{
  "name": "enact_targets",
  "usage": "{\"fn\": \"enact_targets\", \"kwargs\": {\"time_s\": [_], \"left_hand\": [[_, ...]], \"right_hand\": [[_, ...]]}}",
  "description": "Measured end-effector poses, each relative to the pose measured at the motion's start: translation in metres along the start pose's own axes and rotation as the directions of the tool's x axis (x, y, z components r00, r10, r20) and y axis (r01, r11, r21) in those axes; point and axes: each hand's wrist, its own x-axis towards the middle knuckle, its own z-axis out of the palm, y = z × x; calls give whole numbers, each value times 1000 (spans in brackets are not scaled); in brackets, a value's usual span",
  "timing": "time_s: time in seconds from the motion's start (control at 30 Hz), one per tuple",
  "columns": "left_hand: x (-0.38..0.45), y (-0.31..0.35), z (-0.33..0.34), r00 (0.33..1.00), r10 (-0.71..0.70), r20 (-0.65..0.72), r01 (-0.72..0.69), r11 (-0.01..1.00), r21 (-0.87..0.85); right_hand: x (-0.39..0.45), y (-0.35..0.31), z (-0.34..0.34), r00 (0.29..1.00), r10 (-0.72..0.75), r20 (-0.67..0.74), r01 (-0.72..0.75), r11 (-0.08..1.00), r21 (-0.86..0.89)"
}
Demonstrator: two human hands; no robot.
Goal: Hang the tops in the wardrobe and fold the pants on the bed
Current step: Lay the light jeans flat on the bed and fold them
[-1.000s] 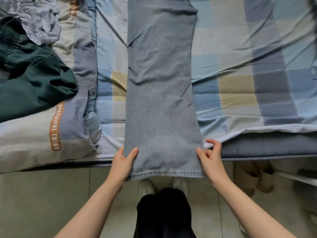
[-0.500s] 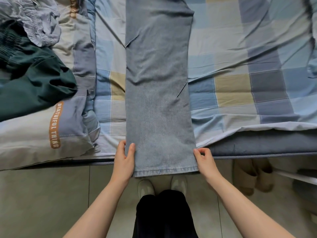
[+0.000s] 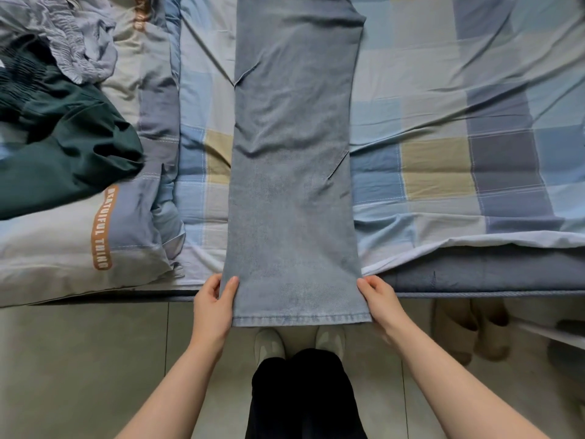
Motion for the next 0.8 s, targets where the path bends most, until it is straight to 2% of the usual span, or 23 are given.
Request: {"fn": "enact_targets", "kwargs": {"time_s": [0.1, 0.23, 0.3, 0.37, 0.43, 0.5, 0.57, 0.63, 0.67, 0.7, 0.73, 0.8], "left_hand": [[-6, -10, -3, 999, -38, -19, 39, 998, 52], [-11, -9, -1, 997, -81, 9, 79, 987, 142], [-11, 1, -4, 997, -61, 47, 49, 972, 229], [-6, 26, -11, 992, -77, 97, 55, 975, 213], [2, 64, -21, 979, -76, 191, 44, 985, 170], [13, 122, -26, 969, -34, 243, 0, 990, 138], [34, 183, -26, 965, 109, 239, -131, 988, 80], [64, 248, -20, 924, 288, 252, -291, 956, -30], [82, 270, -15, 927, 261, 271, -230, 963, -138], [102, 287, -8, 934, 185, 306, -106, 961, -256], [124, 294, 0, 943, 133, 306, -40, 956, -290], [159, 288, 22, 967, 98, 235, -62, 986, -154]], "right_hand": [[1, 9, -2, 999, 43, 9, -43, 999, -11], [-4, -4, 1, 997, -55, -48, 42, 971, -234], [-15, -18, -4, 995, -104, -12, 96, 956, -277], [-22, -45, -15, 985, -152, 83, 169, 948, -269], [-27, -86, -29, 970, -182, 160, 213, 955, -205], [-28, -144, -44, 965, -152, 215, 166, 985, -51], [-21, -209, -58, 959, -114, 261, 81, 987, 136], [-4, -275, -71, 954, -129, 271, 27, 935, 353], [7, -302, -77, 950, -171, 263, 28, 881, 472], [21, -325, -81, 951, -212, 227, 53, 831, 554], [36, -339, -83, 959, -230, 166, 93, 807, 583], [65, -343, -78, 979, -193, 72, 124, 831, 542]]}}
